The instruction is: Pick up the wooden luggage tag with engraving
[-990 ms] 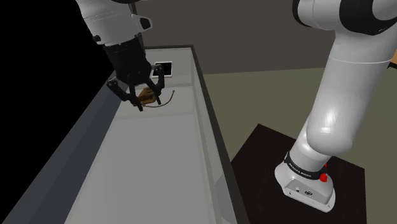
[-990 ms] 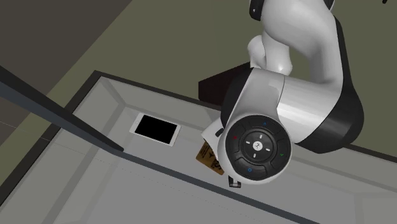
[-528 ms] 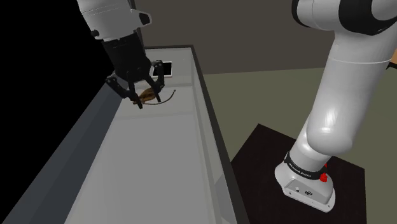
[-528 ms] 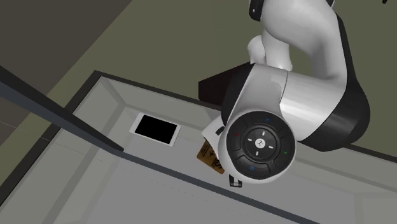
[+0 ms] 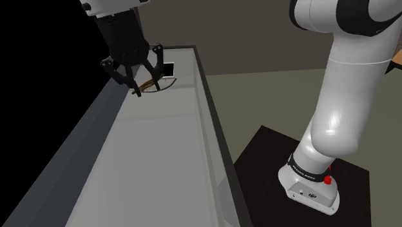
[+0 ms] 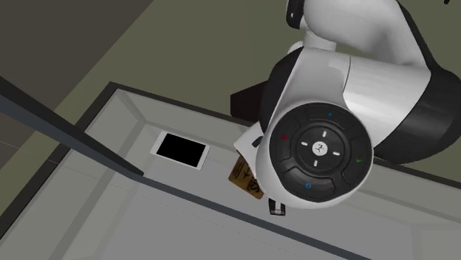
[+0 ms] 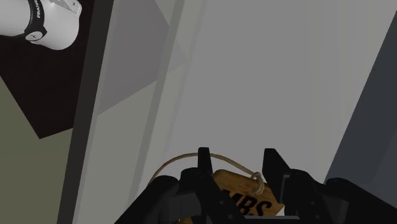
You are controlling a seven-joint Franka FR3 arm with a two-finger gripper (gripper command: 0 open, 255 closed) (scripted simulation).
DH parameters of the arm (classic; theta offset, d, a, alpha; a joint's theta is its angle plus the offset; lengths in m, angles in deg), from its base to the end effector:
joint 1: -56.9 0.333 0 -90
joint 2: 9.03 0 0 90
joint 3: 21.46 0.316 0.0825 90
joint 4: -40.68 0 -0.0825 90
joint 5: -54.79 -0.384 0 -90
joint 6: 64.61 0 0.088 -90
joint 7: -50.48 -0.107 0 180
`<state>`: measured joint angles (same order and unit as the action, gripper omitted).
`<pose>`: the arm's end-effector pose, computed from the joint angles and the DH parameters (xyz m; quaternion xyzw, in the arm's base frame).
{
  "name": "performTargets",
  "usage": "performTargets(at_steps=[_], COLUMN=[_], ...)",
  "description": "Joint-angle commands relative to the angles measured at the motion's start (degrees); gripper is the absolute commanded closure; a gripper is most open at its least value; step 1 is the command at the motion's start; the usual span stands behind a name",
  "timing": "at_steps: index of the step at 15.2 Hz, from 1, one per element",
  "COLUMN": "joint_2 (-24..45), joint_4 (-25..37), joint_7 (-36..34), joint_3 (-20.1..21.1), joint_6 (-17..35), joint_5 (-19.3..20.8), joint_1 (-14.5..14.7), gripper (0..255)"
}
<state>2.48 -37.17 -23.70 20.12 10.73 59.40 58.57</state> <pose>0.4536 0.3534 0.6132 0.9576 -0.2700 -0.0735 0.0692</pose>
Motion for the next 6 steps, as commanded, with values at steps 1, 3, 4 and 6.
performTargets(at_steps=[1, 3, 4, 6], joint_2=[0.87, 1.81, 2.33, 2.41], joint_4=[2.55, 5.25, 6.68, 6.89], joint_7=[-0.53, -0.93, -1.14, -1.17], joint_3=[0.16, 0.26, 0.32, 0.32], joint_6=[-1.9, -3.84, -4.85, -5.0], joint_5=[0.51, 1.09, 1.42, 1.47], joint_1=[0.64, 1.29, 1.66, 1.72], gripper=[255, 255, 255, 255])
